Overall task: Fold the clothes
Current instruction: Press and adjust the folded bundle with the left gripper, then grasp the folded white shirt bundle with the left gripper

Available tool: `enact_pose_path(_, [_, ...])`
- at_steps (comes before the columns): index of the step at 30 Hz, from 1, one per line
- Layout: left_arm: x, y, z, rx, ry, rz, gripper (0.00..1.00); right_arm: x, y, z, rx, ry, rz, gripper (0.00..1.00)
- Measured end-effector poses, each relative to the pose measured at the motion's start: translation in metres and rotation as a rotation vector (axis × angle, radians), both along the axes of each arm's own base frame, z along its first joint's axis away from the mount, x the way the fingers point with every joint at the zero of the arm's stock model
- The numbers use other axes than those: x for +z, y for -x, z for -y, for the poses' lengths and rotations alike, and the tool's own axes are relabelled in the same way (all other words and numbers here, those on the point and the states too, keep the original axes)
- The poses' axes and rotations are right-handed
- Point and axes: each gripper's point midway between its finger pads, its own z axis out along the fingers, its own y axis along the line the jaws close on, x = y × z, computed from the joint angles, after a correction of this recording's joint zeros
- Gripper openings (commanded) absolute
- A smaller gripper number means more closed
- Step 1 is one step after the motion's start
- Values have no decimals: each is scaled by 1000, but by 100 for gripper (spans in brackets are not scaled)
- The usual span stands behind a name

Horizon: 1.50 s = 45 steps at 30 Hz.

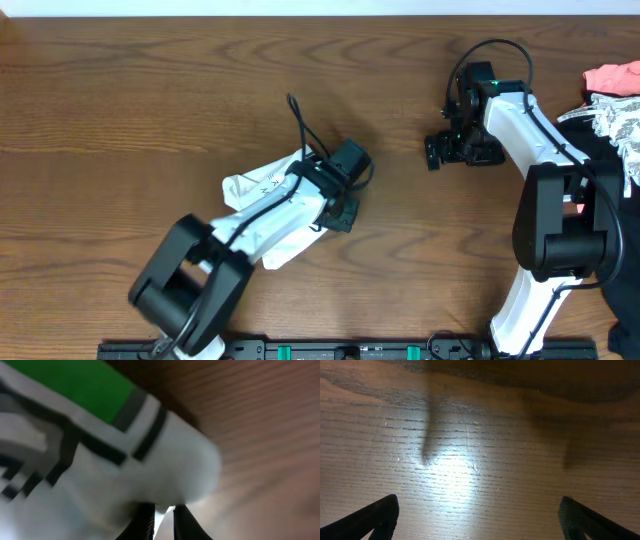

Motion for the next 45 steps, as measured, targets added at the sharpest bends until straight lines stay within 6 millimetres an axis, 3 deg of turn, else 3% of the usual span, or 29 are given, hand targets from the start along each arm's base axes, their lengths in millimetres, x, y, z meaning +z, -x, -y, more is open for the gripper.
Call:
enact_pose_path(3, [-12, -1, -2, 10, -24, -14, 16, 0, 0, 0, 0, 0, 0, 99])
enact_pose_path(10, [-4, 1, -8, 23, -43, -21, 16, 0, 0, 0, 0, 0, 0, 99])
enact_pose_path(13, [20, -8, -8, 42, 2, 37, 16, 0, 0, 0, 0, 0, 0, 99])
enact_pose_path(16, [61, -32, -11, 90, 87, 156, 16, 0, 0, 0, 0, 0, 0, 99])
enact_pose_path(19, [99, -62, -26, 164, 132, 282, 16, 0, 0, 0, 0, 0, 0, 99])
enact_pose_path(21, [108, -77, -39, 208, 122, 331, 16, 0, 0, 0, 0, 0, 0, 99])
enact_pose_path(26, [91, -97, -56, 267, 71, 349, 16, 0, 0, 0, 0, 0, 0, 99])
enact_pose_path(30, [60, -102, -55, 265, 29, 306, 16, 0, -1, 0, 0, -1, 2, 99])
enact_pose_path(31, [52, -103, -56, 265, 15, 296, 22, 0, 0, 0, 0, -1, 2, 99])
enact_pose_path(38, [-5, -114, -61, 281, -58, 250, 27, 0, -2, 0, 0, -1, 8, 99])
enact_pose_path(45, [5, -120, -66, 299, -46, 274, 33, 0, -8, 2, 0, 14, 31, 99])
